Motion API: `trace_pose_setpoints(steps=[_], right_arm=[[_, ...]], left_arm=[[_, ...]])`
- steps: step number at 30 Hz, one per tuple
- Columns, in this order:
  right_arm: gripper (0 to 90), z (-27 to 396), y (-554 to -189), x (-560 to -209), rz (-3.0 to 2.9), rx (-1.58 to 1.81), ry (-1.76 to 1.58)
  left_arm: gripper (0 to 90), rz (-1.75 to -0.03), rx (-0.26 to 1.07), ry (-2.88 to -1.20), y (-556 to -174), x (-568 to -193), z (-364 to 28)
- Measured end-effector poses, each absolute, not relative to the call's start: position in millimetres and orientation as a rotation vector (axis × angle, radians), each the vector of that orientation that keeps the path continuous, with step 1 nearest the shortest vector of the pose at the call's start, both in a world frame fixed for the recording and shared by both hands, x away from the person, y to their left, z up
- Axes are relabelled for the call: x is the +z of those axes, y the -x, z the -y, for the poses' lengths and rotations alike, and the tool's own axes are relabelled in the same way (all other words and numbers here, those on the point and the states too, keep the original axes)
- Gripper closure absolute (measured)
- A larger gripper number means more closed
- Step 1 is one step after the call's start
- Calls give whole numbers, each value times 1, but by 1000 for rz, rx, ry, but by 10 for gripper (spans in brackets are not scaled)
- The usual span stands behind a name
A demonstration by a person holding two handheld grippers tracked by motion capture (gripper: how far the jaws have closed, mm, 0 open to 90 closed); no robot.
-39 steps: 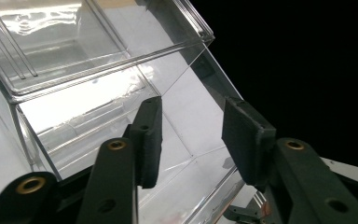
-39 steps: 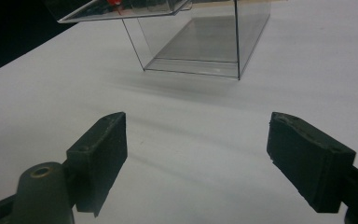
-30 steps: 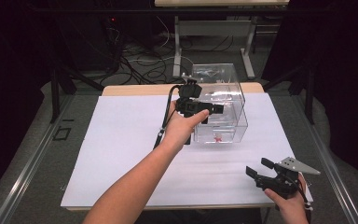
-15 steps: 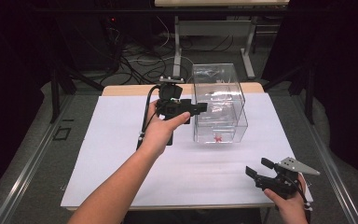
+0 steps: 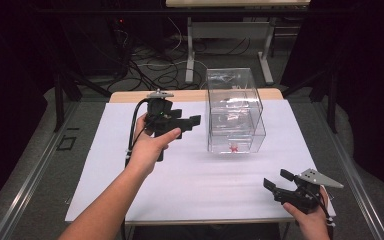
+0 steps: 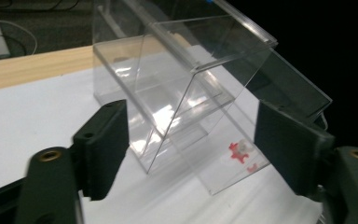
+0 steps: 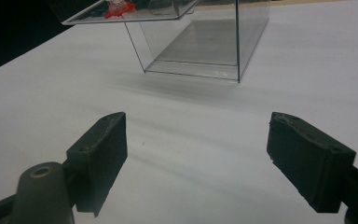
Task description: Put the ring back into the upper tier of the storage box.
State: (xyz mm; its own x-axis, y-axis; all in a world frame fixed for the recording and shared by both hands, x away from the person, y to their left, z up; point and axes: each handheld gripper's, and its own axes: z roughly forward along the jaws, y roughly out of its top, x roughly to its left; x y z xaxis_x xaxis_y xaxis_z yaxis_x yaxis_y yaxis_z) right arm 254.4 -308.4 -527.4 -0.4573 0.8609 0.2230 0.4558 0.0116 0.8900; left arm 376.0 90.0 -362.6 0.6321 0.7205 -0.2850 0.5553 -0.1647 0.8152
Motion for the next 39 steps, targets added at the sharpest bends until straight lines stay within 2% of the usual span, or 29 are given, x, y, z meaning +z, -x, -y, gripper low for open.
trace_pose_setpoints(steps=[22,32,39], right_arm=[[197,307,-255,-528,-1907,1429,-1348],[197,307,-255,-528,-1909,1432,-1349],[197,307,-255,-528,-1906,1433,-1354]], left_arm=[[9,-1046,257,-1803,-351,-397,-147],[6,-1104,267,-1745,-339,-431,-170],[8,-1081,257,-1763,-327,-458,-187]])
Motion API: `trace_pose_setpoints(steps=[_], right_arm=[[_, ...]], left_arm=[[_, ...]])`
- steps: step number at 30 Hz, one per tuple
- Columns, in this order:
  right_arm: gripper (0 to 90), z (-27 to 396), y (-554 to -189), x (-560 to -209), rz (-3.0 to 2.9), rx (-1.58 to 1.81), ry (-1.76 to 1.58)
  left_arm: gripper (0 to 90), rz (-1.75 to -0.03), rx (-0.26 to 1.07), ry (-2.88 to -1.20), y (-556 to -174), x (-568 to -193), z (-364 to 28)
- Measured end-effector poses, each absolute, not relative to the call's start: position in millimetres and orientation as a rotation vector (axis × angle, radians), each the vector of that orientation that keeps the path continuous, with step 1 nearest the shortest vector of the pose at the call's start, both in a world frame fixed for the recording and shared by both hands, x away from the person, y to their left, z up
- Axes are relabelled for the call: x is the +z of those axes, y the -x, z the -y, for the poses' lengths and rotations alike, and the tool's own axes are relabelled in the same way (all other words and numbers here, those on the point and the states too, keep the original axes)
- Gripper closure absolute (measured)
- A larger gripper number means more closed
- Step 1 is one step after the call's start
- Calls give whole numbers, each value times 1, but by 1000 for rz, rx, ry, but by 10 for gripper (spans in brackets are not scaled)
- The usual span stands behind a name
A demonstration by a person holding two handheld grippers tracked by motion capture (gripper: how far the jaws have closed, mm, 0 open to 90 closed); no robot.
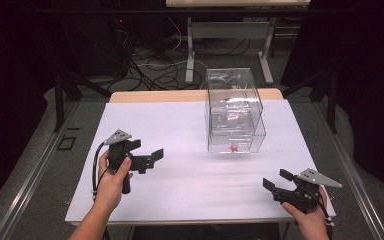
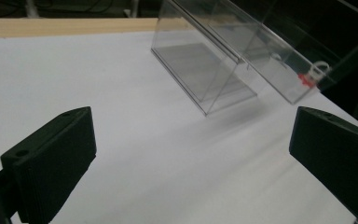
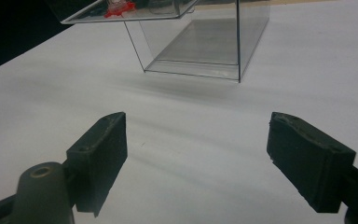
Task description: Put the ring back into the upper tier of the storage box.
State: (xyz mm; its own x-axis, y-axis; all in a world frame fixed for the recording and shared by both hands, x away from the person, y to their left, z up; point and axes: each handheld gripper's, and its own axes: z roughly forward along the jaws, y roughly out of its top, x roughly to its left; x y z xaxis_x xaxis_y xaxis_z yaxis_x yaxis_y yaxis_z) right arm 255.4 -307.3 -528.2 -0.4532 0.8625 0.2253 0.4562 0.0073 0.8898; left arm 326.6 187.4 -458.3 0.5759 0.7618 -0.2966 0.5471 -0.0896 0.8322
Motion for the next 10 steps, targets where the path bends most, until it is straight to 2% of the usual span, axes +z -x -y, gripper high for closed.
trace_pose_setpoints(steps=[10], right_arm=[[197,307,-257,-530,-1909,1432,-1356]], left_arm=[[11,-1174,216,-1714,-315,-493,-206]])
